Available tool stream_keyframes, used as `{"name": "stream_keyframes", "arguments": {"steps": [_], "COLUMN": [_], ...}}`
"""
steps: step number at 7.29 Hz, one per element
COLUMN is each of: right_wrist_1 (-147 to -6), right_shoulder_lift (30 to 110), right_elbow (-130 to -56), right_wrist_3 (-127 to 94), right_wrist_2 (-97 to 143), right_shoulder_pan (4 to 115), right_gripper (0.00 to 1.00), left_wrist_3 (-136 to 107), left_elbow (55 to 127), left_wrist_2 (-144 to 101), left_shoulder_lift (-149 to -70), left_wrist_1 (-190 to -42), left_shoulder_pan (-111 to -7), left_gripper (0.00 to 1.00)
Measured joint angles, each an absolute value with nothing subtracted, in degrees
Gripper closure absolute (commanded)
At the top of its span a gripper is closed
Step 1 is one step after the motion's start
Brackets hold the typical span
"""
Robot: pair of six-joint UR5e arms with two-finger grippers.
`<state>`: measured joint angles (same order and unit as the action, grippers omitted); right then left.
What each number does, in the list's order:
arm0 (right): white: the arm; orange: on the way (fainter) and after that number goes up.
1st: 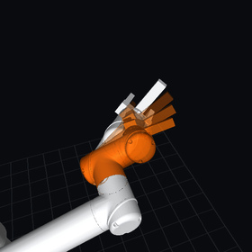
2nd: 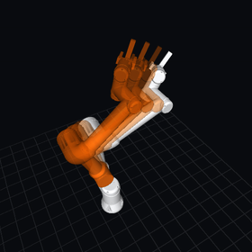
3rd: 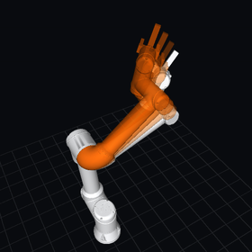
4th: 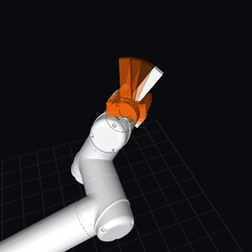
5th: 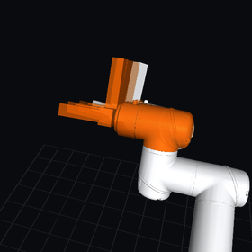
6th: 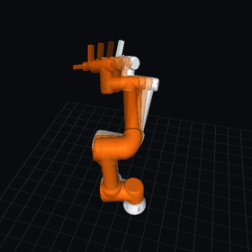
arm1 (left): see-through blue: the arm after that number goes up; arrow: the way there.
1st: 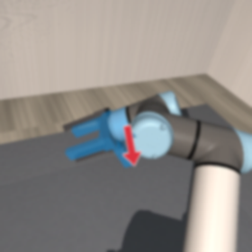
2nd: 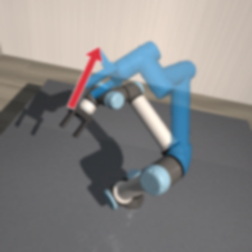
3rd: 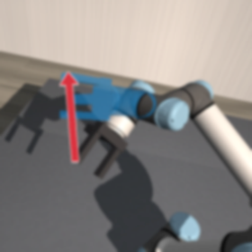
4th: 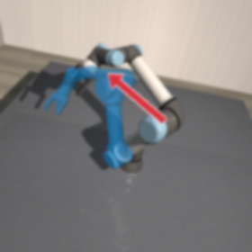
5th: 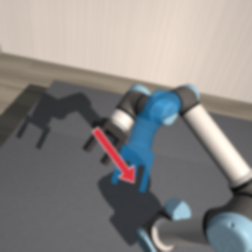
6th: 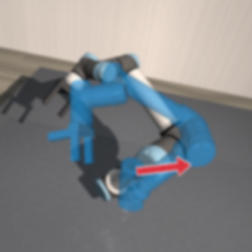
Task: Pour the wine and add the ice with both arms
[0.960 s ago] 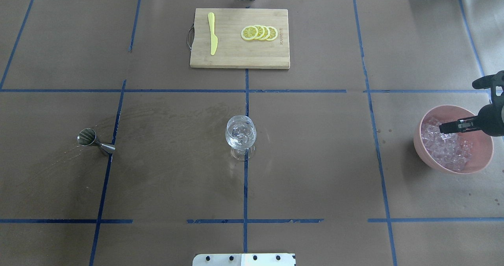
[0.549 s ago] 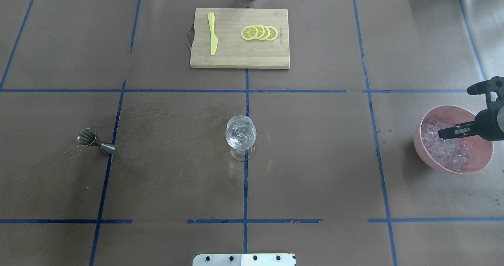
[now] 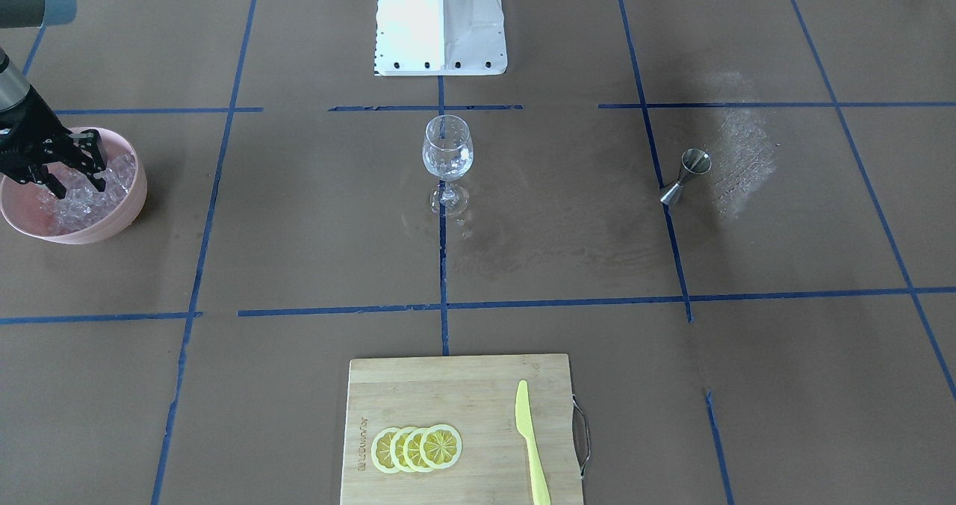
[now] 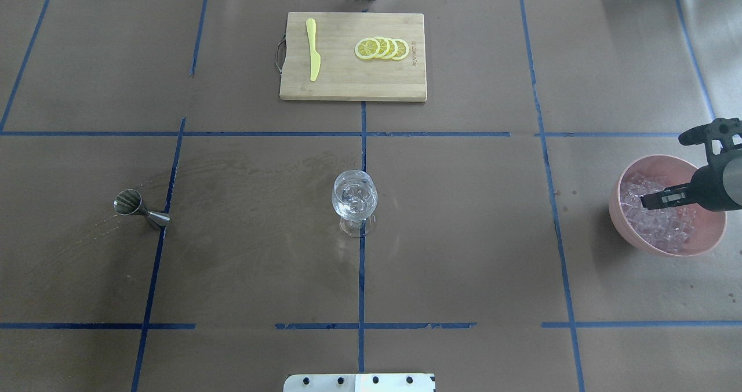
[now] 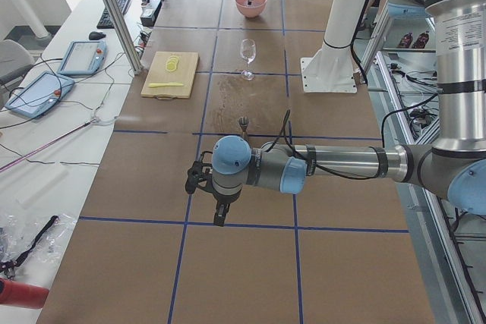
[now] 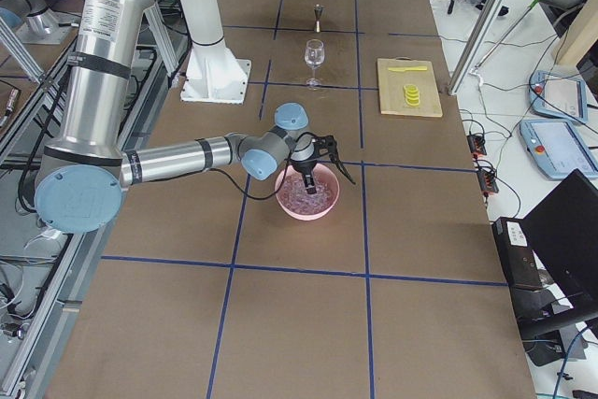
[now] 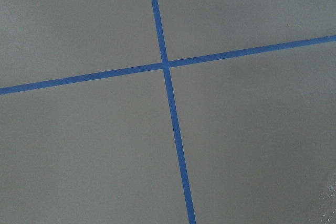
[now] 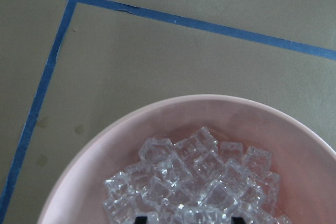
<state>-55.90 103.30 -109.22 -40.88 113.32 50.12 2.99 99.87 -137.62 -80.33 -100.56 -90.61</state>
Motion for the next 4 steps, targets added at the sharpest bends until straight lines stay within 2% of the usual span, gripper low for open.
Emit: {"name": "stream_keyframes", "arguments": {"steps": [1,2,3,4], "right_wrist_1": [-55.9,-55.9,-55.92,-55.94], "right_shoulder_lift": [103.28,103.28,103.29,103.34], "right_elbow": [-108.86,-108.54,-108.38,-108.36], "right_wrist_3": [-40.45,-40.12,-39.92,-39.81], "right_wrist_2": [113.15,113.07,113.04,113.03], "right_shoulder_pan": [50.12,50.09,50.1,50.1], "right_gripper": [0.63,0.85,1.0,1.0], "left_wrist_3": [2.99,2.99,2.99,2.99], "left_elbow": [99.83,99.83,99.82,99.79], "left_wrist_2": [-137.58,-137.56,-137.55,-137.55], "left_shoulder_lift": [-80.33,-80.33,-80.33,-80.33], "left_wrist_1": [-100.83,-100.93,-100.97,-100.98], "left_shoulder_pan": [-90.62,-90.61,-90.62,-90.61], "left_gripper": [0.0,0.0,0.0,0.0]}}
